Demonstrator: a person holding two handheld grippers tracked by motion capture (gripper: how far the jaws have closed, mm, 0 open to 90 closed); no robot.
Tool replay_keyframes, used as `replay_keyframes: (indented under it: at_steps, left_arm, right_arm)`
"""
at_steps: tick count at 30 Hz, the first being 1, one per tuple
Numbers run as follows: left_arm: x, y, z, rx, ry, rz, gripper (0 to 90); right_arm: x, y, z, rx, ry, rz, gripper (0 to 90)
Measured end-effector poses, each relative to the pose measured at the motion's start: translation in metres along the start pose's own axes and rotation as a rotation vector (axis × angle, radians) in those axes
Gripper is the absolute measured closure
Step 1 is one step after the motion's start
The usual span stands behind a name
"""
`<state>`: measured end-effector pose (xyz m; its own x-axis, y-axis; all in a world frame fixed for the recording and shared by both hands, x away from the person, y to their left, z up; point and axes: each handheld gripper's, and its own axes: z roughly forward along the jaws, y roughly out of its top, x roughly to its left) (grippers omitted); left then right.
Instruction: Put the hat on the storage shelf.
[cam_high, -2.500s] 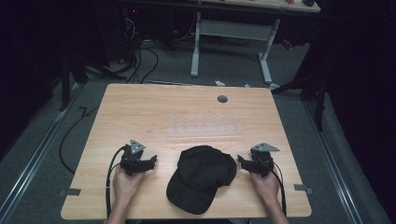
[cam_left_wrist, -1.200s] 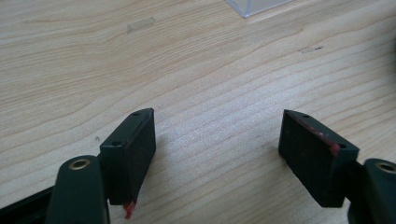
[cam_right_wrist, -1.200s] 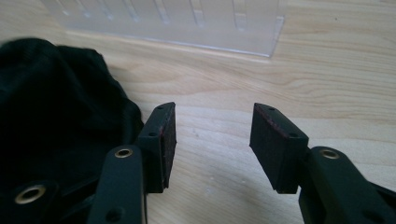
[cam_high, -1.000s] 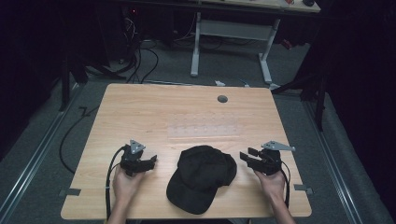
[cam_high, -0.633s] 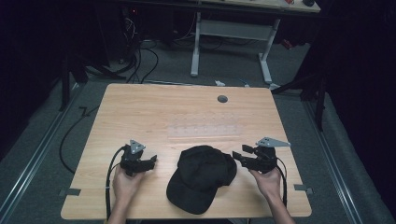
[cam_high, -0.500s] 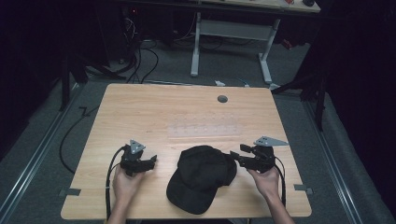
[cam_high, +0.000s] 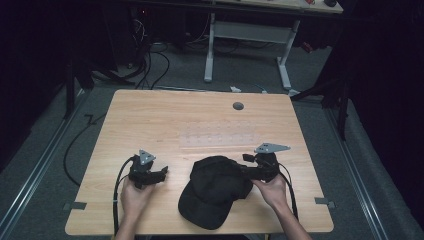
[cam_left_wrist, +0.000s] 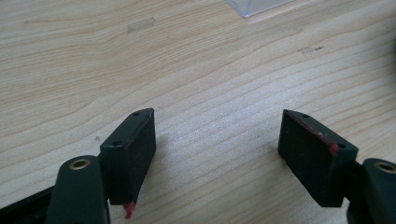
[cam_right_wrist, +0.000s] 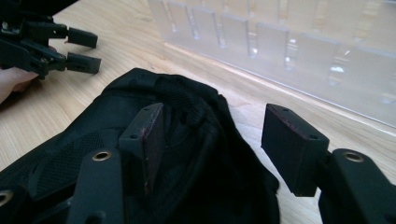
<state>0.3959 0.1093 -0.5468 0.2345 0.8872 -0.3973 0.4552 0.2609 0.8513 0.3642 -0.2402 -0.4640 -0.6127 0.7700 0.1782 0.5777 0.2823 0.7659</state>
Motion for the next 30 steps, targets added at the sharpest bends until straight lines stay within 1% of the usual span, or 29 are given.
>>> replay_keyframes:
  at_steps: [2,4,7,8,10,16,19,24,30]
  left_arm:
    - [0.000,0.000,0.000,0.000,0.000,0.000,28.0]
    - [0.000,0.000,0.000,0.000,0.000,0.001,27.8]
    - [0.000,0.000,0.000,0.000,0.000,0.001,27.7]
    - [0.000,0.000,0.000,0.000,0.000,0.001,27.7]
    - [0.000,0.000,0.000,0.001,0.000,0.001,27.7]
    - [0.000,0.000,0.000,0.001,-0.001,0.001,27.6]
    - [0.000,0.000,0.000,0.001,-0.002,0.001,27.4]
    - [0.000,0.000,0.000,0.001,-0.002,0.002,27.4]
    - [0.000,0.000,0.000,0.001,-0.002,0.003,27.4]
  right_arm:
    - [0.002,0.003,0.007,0.023,0.002,-0.004,40.1]
    - [0.002,0.004,0.010,0.027,0.005,-0.006,40.1]
    - [0.001,0.005,0.019,0.055,0.007,0.002,40.1]
    - [0.001,0.005,0.019,0.055,0.007,0.002,40.1]
    - [0.000,0.005,0.025,0.072,0.009,0.007,40.1]
    - [0.002,0.007,0.031,0.099,0.005,0.000,40.2]
    - [0.002,0.008,0.033,0.105,0.006,0.012,40.3]
    - [-0.001,0.007,0.039,0.140,-0.002,0.028,40.2]
    - [-0.006,0.002,0.046,0.158,0.011,0.037,39.9]
